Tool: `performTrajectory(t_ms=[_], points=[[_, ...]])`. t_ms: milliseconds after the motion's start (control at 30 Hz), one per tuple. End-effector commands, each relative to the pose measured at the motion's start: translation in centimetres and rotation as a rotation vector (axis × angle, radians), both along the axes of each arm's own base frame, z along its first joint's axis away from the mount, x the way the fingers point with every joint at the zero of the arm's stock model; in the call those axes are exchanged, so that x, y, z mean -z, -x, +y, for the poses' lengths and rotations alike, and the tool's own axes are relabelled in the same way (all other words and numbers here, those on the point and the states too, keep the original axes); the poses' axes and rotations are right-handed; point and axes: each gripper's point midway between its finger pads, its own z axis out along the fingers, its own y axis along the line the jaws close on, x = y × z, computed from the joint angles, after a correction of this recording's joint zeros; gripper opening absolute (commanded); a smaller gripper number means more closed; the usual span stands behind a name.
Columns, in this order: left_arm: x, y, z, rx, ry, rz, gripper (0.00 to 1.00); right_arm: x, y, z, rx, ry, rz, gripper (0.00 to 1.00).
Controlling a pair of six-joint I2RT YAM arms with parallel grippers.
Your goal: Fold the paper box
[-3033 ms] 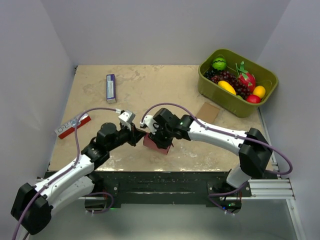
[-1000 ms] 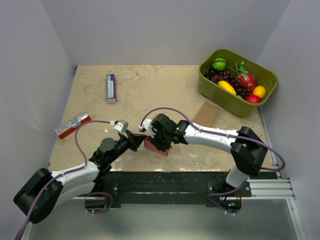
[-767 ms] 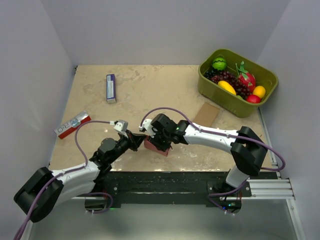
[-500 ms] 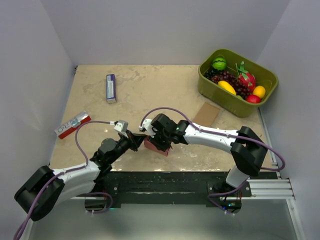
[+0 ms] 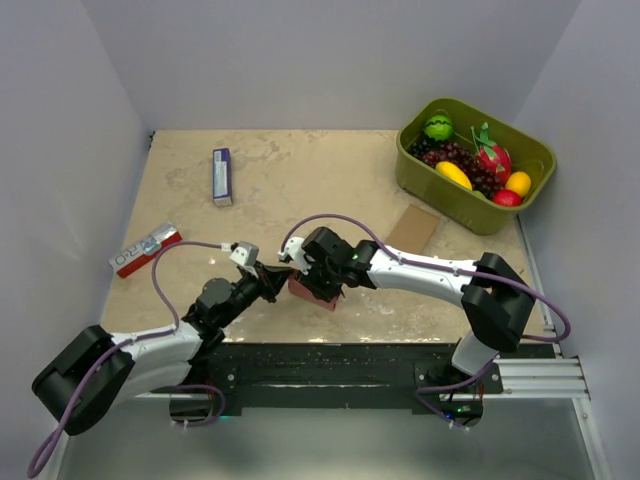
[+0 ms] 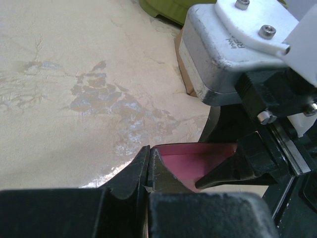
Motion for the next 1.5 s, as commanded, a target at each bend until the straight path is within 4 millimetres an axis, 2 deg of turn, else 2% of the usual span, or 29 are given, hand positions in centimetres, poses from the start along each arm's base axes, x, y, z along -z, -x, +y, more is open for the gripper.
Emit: performTrajectory(t_ms=[0, 333, 600, 700, 800, 933, 1267, 1333, 1467], points=[[6.6, 4.6, 2.5, 0.053, -0.094, 0.068, 0.00, 0.2, -2.0, -0.4, 0.065, 0.016, -0.056, 0.14], [8.1, 5.7, 1.8, 0.089, -0.166, 0.075, 0.00, 0.4, -2.0, -1.1, 0.048, 0.066, -0.055, 0.13], [8.6, 5.7, 2.0, 0.064, -0.206, 0.059, 0.00, 1.3, -1.9, -1.9, 0.044, 0.118, -0.047, 0.10], [8.8, 5.8, 2.0, 0.051, -0.219, 0.059, 0.00, 0.9, -1.9, -1.8, 0.043, 0.108, -0.051, 0.09], [9.3, 6.0, 2.3, 0.039, -0.223, 0.076, 0.00, 0.6, -2.0, -1.9, 0.046, 0.108, -0.063, 0.09], [10.4, 6.8, 3.8, 0.007, -0.231, 0.110, 0.00, 0.5, -1.9, -2.0, 0.043, 0.106, -0.059, 0.09], [9.2, 6.4, 3.2, -0.004, -0.168, 0.102, 0.00, 0.5, -1.5, -2.1, 0.022, 0.113, -0.046, 0.08], [8.6, 6.1, 2.4, 0.014, -0.166, 0.090, 0.00, 0.5, -1.5, -2.3, 0.021, 0.116, -0.045, 0.08], [8.1, 5.3, 2.5, -0.021, -0.172, 0.078, 0.00, 0.3, -1.4, -2.3, 0.017, 0.116, -0.044, 0.08]])
